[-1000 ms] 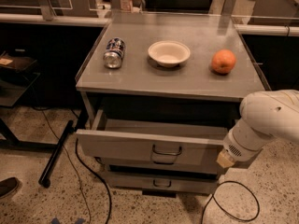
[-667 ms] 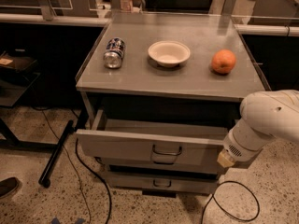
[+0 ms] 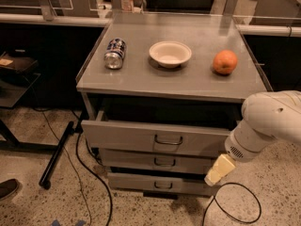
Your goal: Close top drawer
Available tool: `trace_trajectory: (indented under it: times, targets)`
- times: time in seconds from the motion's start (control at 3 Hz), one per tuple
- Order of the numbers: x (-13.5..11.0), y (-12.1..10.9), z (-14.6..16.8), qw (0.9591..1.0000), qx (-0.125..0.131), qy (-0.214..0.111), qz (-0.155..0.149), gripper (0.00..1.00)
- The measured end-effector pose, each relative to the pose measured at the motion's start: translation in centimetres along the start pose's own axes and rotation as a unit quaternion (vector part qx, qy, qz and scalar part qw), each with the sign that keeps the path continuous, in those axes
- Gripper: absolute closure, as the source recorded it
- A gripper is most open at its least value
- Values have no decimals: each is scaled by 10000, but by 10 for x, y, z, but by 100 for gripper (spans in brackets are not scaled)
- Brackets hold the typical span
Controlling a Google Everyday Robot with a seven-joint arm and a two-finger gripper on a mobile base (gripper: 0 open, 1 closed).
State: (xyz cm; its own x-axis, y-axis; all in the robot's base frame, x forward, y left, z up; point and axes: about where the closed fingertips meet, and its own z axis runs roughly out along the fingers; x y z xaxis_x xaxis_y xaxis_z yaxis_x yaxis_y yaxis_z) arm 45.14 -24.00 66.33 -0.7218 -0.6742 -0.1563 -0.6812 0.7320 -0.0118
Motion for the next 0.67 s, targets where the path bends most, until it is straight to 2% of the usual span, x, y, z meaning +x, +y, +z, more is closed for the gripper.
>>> trace_trajectory:
  times: [0.33,0.67]
  targets:
    - [0,0,0,10000,0,0,0,0]
    - [0,0,0,10000,0,0,0,18]
